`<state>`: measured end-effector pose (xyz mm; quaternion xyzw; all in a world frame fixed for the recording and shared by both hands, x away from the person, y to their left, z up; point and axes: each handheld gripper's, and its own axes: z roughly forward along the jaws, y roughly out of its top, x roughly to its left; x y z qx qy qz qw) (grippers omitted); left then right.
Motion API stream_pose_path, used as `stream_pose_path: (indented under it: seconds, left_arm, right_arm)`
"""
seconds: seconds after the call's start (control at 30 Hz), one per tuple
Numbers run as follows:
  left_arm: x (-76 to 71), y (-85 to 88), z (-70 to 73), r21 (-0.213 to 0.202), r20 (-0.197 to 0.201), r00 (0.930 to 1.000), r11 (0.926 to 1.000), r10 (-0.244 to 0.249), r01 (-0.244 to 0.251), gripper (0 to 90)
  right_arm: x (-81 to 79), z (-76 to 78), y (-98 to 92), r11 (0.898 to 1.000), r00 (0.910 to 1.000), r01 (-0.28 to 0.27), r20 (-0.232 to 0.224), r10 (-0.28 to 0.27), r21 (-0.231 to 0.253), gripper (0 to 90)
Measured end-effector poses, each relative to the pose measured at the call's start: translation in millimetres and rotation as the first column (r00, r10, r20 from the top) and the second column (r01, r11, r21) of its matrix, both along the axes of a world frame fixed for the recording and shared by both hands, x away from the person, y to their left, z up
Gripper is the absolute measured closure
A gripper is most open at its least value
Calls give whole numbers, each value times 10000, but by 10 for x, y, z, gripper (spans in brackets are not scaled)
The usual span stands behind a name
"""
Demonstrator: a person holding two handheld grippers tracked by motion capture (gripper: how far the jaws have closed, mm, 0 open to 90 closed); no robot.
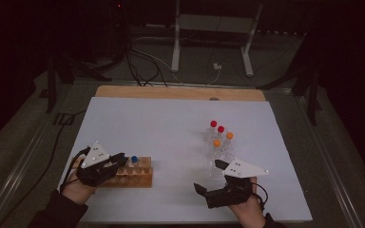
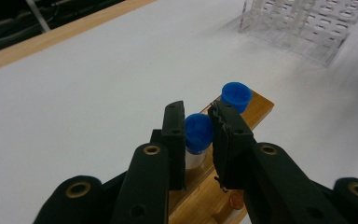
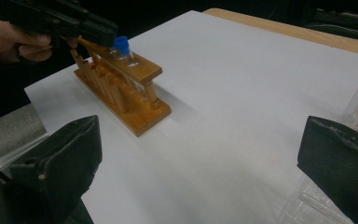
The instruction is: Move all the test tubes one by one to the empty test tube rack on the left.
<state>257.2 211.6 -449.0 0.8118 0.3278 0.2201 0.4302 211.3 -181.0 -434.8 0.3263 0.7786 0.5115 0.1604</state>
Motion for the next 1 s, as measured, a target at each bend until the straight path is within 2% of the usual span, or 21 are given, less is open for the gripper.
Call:
stream_pose_path:
  seconds: [0.1, 0.13, 0.17, 0.23, 0.4, 0.47, 0.53, 0.6, 0.63, 0.73, 0.87, 0.93, 1.0]
  left_arm:
    - [3, 9, 1, -136, -139, 9999, 9999, -36, 34, 753]
    - [3, 16, -4, -311, -260, 9994, 9993, -212, 204, 734]
    - [-4, 14, -6, -259, -245, 9995, 9995, -199, 193, 708]
    - [-23, 16, 19, -141, -58, 9999, 9998, -104, 103, 599]
    - [-91, 54, 127, -694, 244, 9997, 9975, -92, 108, 383]
    - [-126, 56, 161, -899, 386, 9990, 9956, -223, 257, 287]
    - [-147, 53, 189, -1267, 273, 9986, 9907, -459, 490, 183]
    - [-167, 38, 207, -1363, 301, 9973, 9882, -666, 701, 135]
    - [-174, 31, 215, -1413, 262, 9967, 9867, -768, 797, 76]
    - [-190, 14, 227, -1407, 319, 9944, 9845, -1008, 1043, 18]
    - [-199, 0, 232, -1357, 367, 9943, 9852, -1005, 1045, 18]
    - [-202, -1, 234, -1355, 379, 9938, 9848, -1041, 1083, 18]
    - [-207, 0, 239, -1372, 384, 9936, 9844, -1061, 1104, 18]
  right_arm:
    - [2, 8, -5, 10000, 10000, -20, 20, 20, 10, 0]
    - [1, 10, -6, 10000, 10000, -33, 21, 33, -7, 0]
    - [2, 13, -8, 10000, 10000, -38, 35, 38, -38, 0]
    - [9, 28, -24, 10000, 10000, -23, 92, 24, -62, 0]
    - [48, 88, -122, 9996, 9988, 287, 386, -285, -55, 0]
    - [77, 111, -180, 9985, 9974, 547, 469, -542, -85, 0]
    - [110, 138, -251, 9968, 9953, 796, 558, -790, -89, 0]
    - [145, 154, -320, 9935, 9914, 1124, 689, -1110, -177, 0]
    - [169, 155, -358, 9915, 9893, 1276, 736, -1256, -234, 0]
    - [255, 129, -468, 9852, 9830, 1695, 761, -1671, -255, 0]
    - [402, 28, -539, 9751, 9764, 2130, 503, -2100, -626, 0]
    - [468, -34, -541, 9716, 9740, 2250, 438, -2223, -726, 54]
    - [543, -97, -527, 9677, 9723, 2338, 271, -2323, -941, 57]
